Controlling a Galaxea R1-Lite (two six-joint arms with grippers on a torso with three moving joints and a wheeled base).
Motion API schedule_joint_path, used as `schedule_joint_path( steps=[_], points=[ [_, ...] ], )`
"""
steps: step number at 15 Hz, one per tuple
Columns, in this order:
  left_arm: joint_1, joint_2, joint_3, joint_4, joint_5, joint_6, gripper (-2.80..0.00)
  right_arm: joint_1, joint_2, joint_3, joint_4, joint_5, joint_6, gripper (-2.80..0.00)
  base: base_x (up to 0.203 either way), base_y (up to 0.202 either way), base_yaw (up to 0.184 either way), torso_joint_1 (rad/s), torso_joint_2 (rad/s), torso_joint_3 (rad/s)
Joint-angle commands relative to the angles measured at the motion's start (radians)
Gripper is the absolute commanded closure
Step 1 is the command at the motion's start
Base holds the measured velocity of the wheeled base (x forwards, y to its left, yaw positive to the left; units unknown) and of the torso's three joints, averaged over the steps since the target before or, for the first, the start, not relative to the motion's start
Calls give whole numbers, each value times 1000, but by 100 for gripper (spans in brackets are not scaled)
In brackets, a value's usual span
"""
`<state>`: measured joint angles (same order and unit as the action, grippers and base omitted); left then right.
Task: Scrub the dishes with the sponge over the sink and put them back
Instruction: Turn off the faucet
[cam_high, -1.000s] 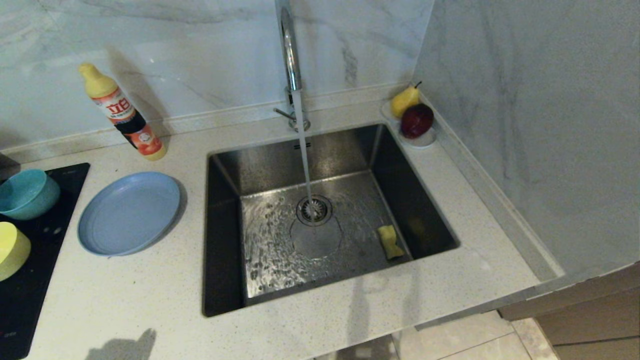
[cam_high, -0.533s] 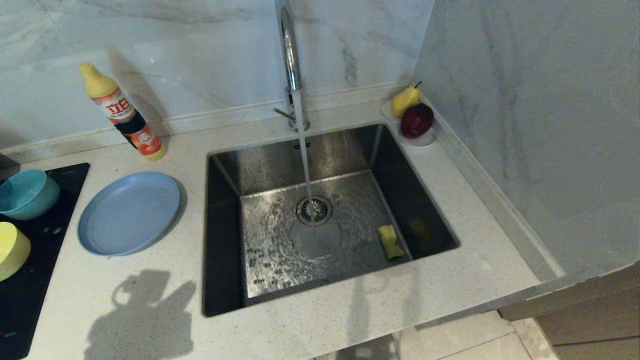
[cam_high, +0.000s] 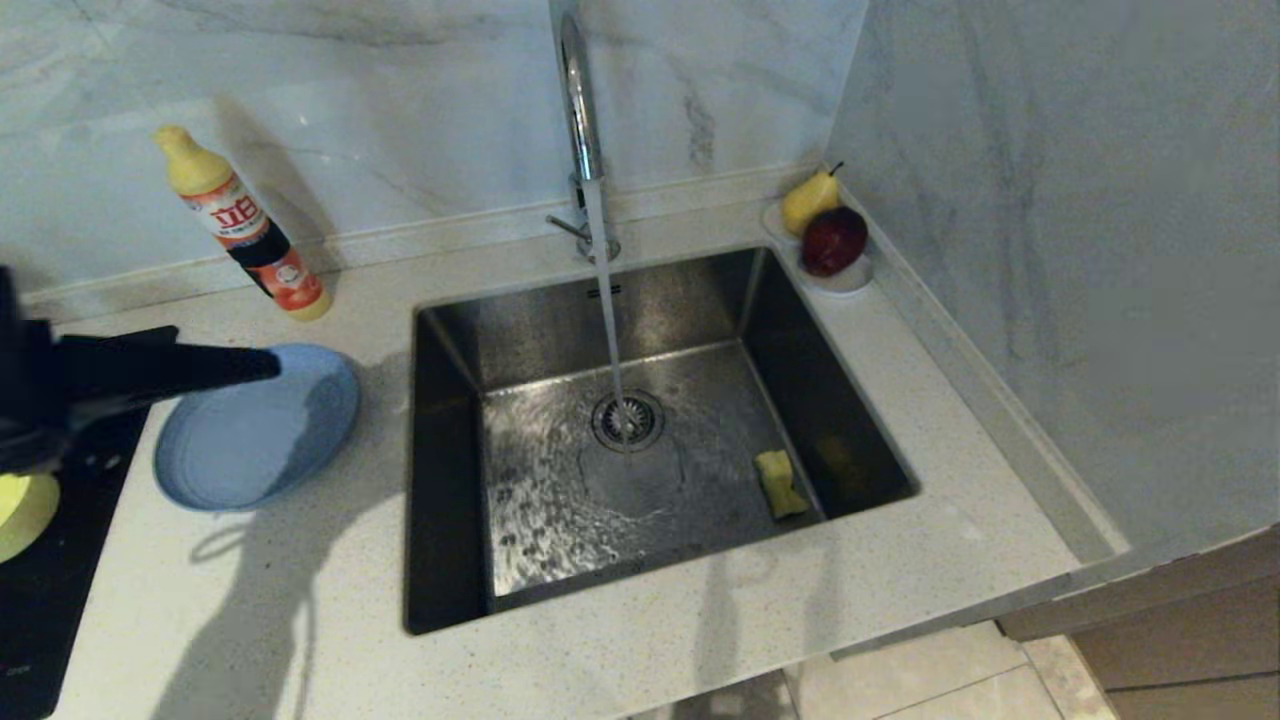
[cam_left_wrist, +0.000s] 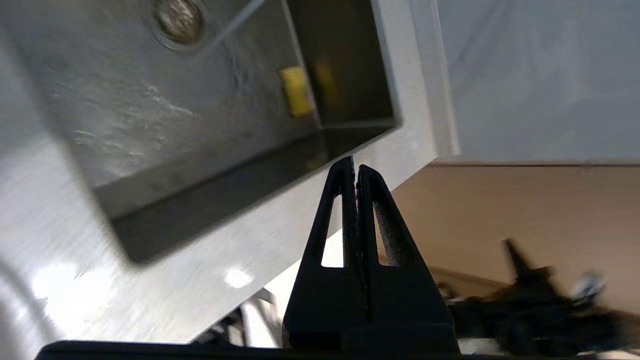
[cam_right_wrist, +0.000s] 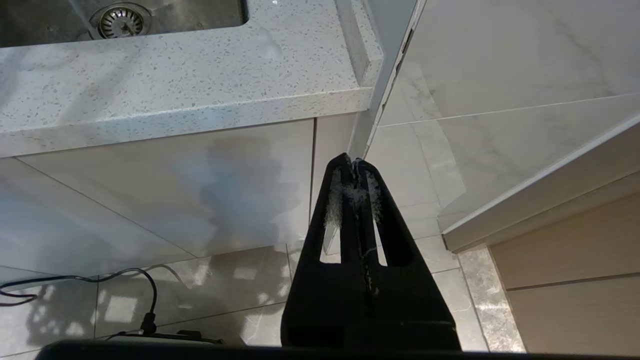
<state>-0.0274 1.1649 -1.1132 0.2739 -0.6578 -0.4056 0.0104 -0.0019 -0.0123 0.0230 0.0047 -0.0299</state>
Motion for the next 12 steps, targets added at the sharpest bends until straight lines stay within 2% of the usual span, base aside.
schedule_joint_path(
  steps=[1,3,6,9,12],
  points=[
    [-1,290,-125,-1,-36,-29,0,0,-1,0,0,0,-1,0,0,0,0,0,0,0],
    [-12,429,-203,-15,-52,-46,0,0,-1,0,0,0,-1,0,0,0,0,0,0,0],
    [-54,587,-277,-101,-57,-64,0,0,-1,0,0,0,-1,0,0,0,0,0,0,0],
    [-96,695,-400,-154,-58,-131,0,0,-1,0,0,0,-1,0,0,0,0,0,0,0],
    [-126,783,-492,-159,-54,-146,0,-1,-1,0,0,0,-1,0,0,0,0,0,0,0]
  ],
)
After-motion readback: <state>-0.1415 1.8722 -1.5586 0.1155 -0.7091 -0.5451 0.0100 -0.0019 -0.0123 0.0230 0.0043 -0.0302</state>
